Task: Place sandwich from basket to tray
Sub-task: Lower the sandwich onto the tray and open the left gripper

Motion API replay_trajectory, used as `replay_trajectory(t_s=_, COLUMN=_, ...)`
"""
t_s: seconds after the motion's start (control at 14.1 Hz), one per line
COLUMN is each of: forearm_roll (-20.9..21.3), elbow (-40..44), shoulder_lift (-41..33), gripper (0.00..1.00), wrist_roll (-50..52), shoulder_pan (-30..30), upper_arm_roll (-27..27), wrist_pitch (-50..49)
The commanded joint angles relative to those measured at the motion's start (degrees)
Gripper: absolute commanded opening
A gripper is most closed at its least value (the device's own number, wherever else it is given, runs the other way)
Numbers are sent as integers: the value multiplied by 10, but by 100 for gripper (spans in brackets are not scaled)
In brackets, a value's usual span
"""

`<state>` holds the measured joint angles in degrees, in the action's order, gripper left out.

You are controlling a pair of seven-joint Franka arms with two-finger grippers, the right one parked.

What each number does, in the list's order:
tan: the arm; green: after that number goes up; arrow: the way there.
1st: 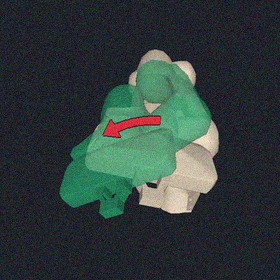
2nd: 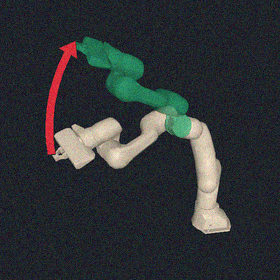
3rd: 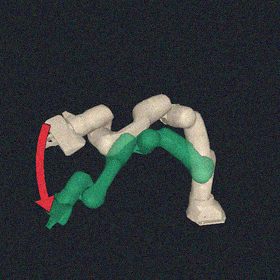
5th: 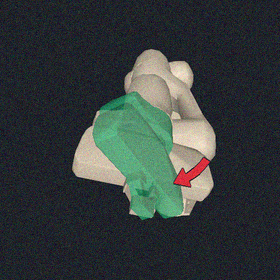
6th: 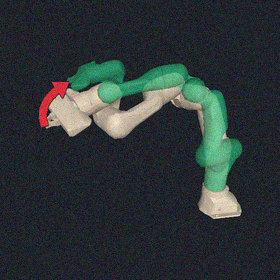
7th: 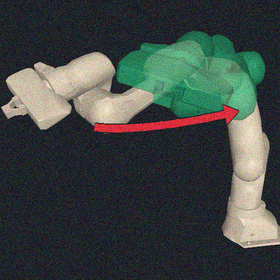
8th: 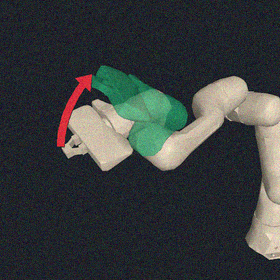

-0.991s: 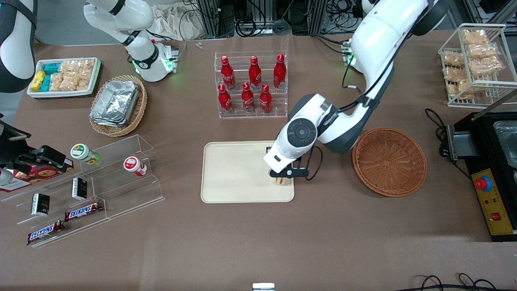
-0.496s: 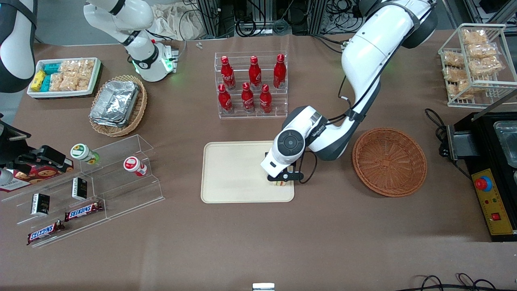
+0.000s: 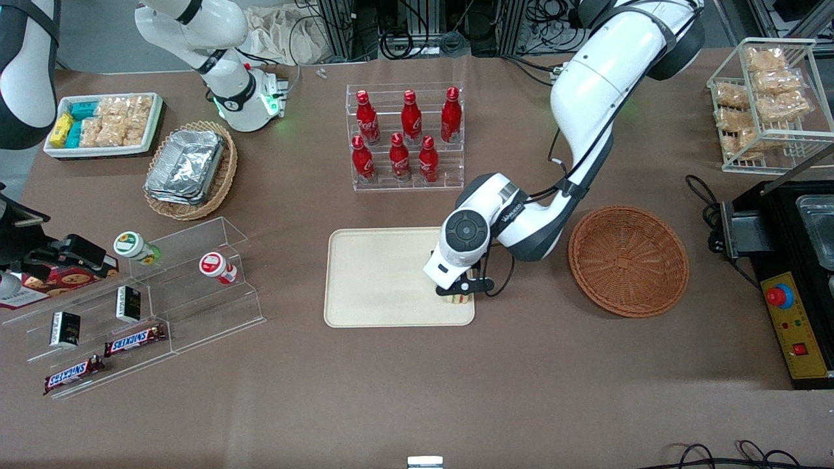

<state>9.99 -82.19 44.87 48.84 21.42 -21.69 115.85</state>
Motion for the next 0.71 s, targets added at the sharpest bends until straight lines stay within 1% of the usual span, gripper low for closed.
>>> replay_trajectory(t_s=0.0, forearm_roll=21, elbow=19, shoulder_lift=12, gripper=100, wrist_roll=16, shoulder_pan=10, upper_arm_roll=6, wrist_pitch=-5)
replay_trajectory(t_s=0.28, forearm_roll=26, elbow=27, shoulder_lift=-7, gripper=100, wrist_roll=14, shoulder_pan=6, upper_arm_roll=6, wrist_pitch=-6)
replay_trajectory(t_s=0.42, forearm_roll=25, elbow=29, shoulder_lift=-35, gripper=100, wrist_roll=15, shoulder_pan=1, upper_arm_roll=6, wrist_pitch=-10)
replay_trajectory(t_s=0.64, forearm_roll=21, elbow=28, shoulder_lift=-102, gripper=100, wrist_roll=9, shoulder_pan=-42, upper_arm_roll=6, wrist_pitch=-26)
